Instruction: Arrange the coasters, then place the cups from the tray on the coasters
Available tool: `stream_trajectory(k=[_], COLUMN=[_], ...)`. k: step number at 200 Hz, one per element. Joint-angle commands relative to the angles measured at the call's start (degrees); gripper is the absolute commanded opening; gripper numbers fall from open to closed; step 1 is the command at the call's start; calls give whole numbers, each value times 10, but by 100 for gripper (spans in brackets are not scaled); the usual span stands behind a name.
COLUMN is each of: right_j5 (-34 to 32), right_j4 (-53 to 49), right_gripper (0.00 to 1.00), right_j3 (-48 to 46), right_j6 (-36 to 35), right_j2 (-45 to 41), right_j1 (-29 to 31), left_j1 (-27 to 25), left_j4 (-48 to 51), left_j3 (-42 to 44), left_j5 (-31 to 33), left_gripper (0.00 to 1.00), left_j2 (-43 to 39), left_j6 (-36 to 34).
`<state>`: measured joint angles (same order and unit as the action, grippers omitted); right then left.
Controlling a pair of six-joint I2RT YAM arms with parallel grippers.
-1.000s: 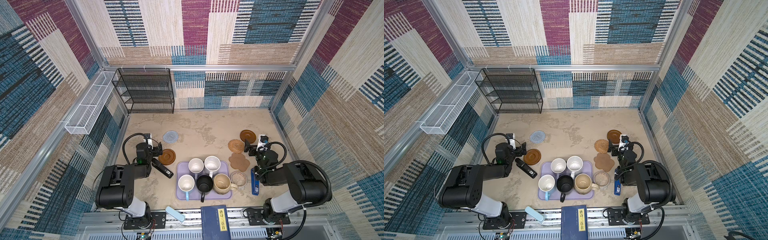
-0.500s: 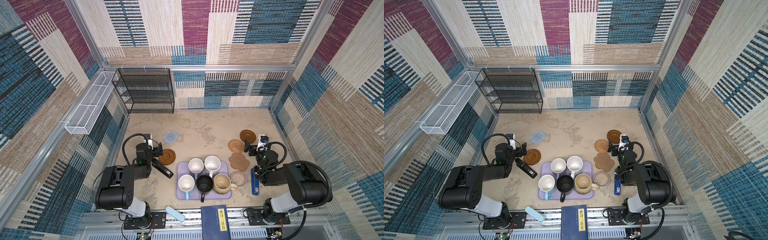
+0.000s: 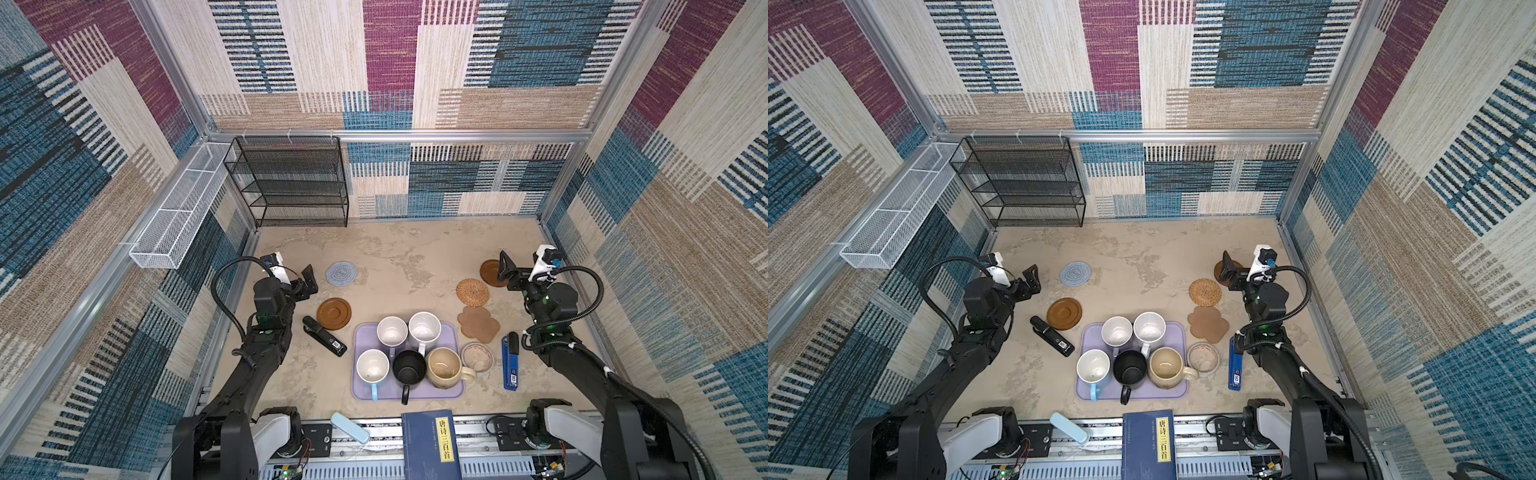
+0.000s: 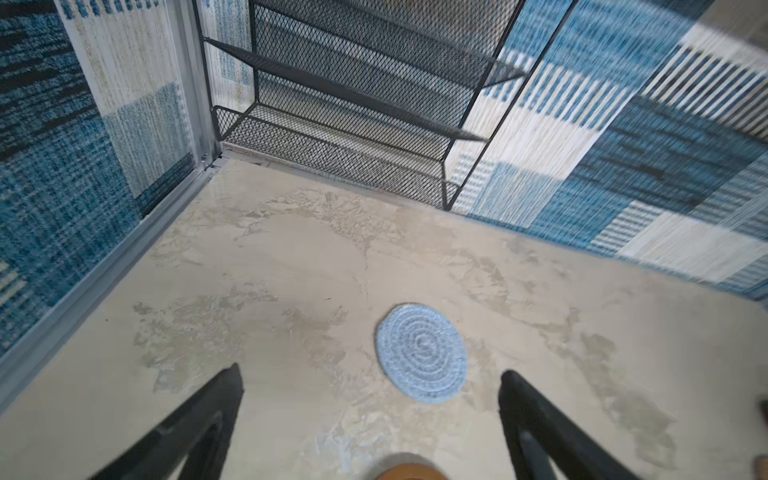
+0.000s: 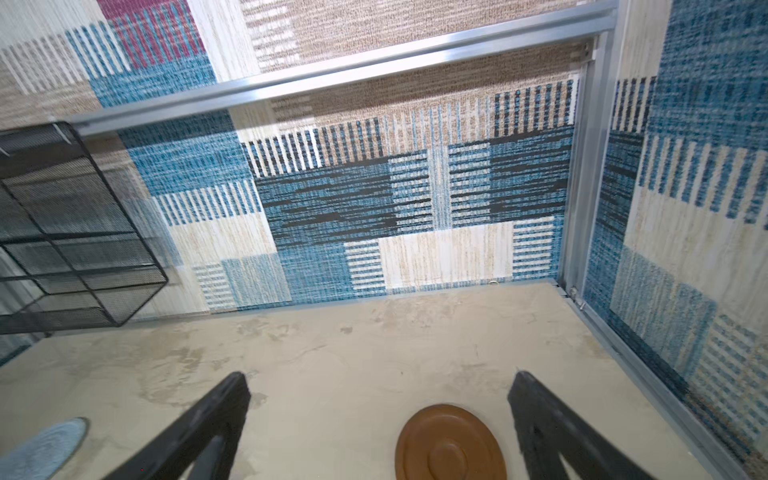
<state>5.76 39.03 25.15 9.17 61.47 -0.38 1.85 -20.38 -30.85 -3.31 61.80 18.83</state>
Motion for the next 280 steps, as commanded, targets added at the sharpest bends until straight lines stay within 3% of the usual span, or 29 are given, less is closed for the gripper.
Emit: stream_trajectory(k=[1,27,53,89,175,222,280], right_j5=[109,160,183,168,147,167,164], right_j4=[-128,-170,-200,-233,-263,-263,-252], right_gripper=[100,100,100,99,97,94,94], right_j3=[34,48,61,103,214,243,244], right_j6=[32,46,53,30,7,4,3], right_j2=[-8,-10,8,56,198,256,280], right_j1=[0,1,11,72,207,227,226], left_j1=[-1,-12,-66,-123,-126,-133,-143], left_j4=[22,119,207,264,382,443,493], left_j3=[12,-40,-99,-188,-398,-481,-540], left_j5=[-87,-112,-52,16,74,112,159], left_gripper=[99,98,98,92,83,80,68], left_j2=[-4,19,57,163,428,514,574], left_j6=[128,138,97,59,36,22,20])
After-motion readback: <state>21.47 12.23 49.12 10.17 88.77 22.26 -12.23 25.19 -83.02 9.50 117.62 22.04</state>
